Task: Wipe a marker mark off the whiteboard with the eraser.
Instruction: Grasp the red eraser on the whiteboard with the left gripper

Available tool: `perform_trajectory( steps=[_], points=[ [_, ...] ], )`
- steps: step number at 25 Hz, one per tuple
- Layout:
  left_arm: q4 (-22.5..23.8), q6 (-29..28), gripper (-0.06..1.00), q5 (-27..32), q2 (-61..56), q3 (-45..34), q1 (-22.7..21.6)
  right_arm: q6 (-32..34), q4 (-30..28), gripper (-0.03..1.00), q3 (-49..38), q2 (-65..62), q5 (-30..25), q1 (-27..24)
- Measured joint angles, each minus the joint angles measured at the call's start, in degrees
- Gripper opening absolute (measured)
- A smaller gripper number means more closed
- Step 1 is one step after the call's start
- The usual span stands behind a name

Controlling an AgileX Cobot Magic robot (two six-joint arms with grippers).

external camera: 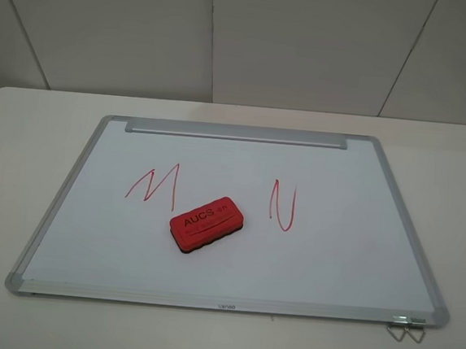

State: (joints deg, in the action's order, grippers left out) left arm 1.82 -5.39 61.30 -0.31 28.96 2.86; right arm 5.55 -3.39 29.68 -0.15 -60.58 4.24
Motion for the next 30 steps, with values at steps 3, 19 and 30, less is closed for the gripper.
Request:
perform_trajectory(
  steps=[3,19,30],
  points=[
    [0.00,0.00,0.77,0.00,0.00,0.00,0.00,0.00,0.00,0.72,0.00,0.00,0.00,0.00],
    [0.00,0.00,0.77,-0.05,0.00,0.00,0.00,0.00,0.00,0.72,0.00,0.00,0.00,0.00],
    [0.00,0.00,0.77,-0.05,0.00,0.00,2.48,0.00,0.00,0.72,0.00,0.00,0.00,0.00]
  ],
)
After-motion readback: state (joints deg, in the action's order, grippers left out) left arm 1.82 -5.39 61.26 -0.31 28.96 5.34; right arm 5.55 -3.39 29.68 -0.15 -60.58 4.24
